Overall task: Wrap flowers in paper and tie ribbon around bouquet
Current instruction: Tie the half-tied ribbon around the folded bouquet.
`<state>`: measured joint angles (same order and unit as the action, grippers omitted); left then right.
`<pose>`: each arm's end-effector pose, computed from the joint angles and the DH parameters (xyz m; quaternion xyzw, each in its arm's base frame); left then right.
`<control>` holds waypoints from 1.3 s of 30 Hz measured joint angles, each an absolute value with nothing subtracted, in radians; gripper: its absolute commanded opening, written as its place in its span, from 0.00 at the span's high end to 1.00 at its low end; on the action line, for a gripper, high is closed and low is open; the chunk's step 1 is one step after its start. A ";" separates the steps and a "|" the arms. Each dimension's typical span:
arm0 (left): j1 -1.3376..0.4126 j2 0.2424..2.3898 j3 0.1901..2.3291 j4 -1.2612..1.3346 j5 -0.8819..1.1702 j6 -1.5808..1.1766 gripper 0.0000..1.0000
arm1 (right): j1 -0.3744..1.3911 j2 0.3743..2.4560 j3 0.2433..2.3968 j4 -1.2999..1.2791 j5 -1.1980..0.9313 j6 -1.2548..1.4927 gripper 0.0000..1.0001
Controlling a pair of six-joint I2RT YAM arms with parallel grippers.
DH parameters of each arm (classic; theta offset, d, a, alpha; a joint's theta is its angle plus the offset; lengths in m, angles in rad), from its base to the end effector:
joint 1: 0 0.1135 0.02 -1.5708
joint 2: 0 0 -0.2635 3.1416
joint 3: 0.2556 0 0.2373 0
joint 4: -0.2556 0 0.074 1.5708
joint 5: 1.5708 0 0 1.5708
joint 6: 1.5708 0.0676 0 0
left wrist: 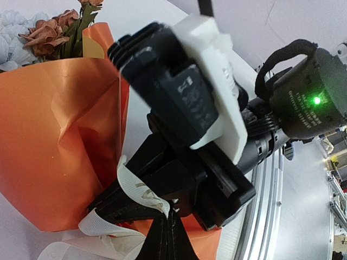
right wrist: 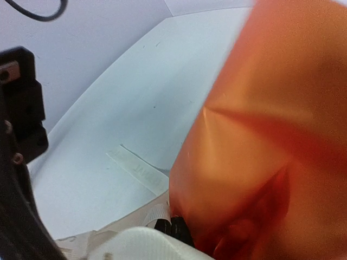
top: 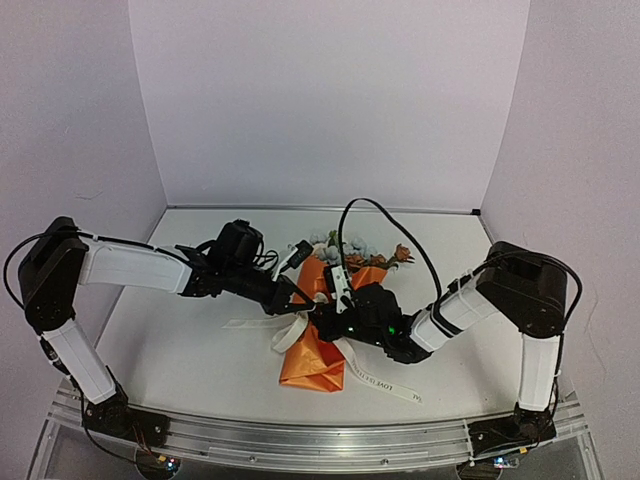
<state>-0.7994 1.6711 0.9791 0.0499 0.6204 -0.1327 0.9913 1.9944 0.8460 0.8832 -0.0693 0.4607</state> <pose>0.2261 -0.2889 0.1981 0.4078 0.7598 -0.4355 0.2583 0.2226 0.3487 0.1318 -0.2285 0.7606 0.4236 0.4357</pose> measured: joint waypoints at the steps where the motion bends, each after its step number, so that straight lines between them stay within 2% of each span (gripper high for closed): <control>1: -0.799 1.673 0.979 0.052 0.620 -0.133 1.00 | 0.991 2.006 0.846 0.887 -0.068 0.461 1.00; 8: -0.799 1.695 0.972 0.055 0.606 -0.148 0.99 | 0.994 2.020 0.847 0.910 -0.048 0.447 1.00; 15: -0.799 1.708 0.960 0.054 0.599 -0.164 0.91 | 0.994 2.020 0.847 0.913 -0.034 0.412 1.00; 22: -0.799 1.708 0.960 0.053 0.598 -0.166 0.79 | 0.994 2.020 0.847 0.919 -0.035 0.387 1.00; 29: -0.799 1.702 0.960 0.052 0.588 -0.167 0.75 | 0.994 2.020 0.851 0.919 -0.038 0.358 0.99; 39: -0.799 1.641 0.960 0.051 0.566 -0.179 0.63 | 0.994 2.020 0.862 0.918 -0.045 0.337 0.99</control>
